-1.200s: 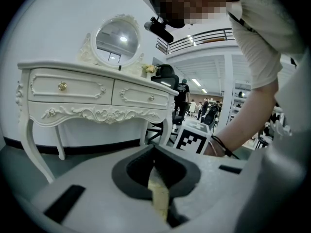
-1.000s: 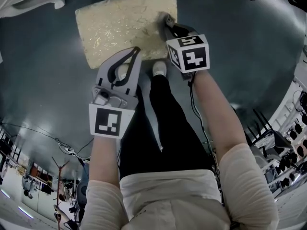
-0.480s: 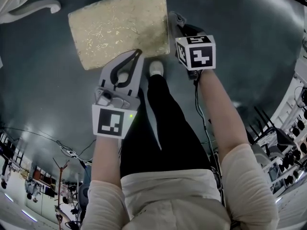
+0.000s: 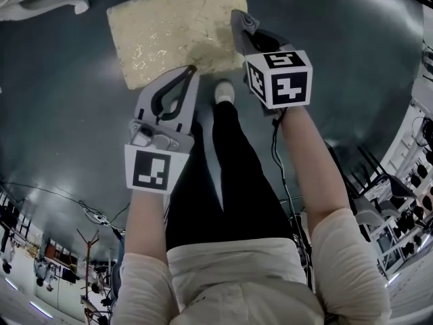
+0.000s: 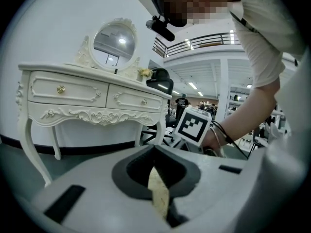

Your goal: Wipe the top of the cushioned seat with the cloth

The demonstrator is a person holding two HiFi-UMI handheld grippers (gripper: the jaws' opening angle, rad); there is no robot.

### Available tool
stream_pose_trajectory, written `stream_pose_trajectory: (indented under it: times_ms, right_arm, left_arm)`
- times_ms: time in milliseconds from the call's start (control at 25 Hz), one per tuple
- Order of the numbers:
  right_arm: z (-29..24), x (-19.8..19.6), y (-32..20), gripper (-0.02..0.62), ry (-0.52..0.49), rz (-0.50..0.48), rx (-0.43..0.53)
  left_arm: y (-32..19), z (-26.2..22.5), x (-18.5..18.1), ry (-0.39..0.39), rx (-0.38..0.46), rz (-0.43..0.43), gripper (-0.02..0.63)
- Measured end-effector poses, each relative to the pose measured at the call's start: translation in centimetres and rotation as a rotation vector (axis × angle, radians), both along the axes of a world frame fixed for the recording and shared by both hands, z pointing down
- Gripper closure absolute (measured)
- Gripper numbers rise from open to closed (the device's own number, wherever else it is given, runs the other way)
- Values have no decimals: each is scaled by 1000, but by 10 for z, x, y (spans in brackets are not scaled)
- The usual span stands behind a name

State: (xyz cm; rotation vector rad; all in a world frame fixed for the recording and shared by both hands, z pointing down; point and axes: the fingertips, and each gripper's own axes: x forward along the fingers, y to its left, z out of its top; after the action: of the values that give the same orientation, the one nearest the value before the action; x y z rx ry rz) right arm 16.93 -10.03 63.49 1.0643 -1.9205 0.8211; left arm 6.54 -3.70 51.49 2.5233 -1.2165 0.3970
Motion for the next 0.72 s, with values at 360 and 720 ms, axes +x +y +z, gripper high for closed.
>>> stream_pose_trajectory:
  times_ms: [360,720]
  right_arm:
    - [-3,-94,48,568,-39,-78,-36]
    - [7,-202,96,568,-84,-169,-83]
  left_arm:
    - [42,-10,-75,-39,-8,-27,604]
    - [79,-5,-155,-43,-20,-85,604]
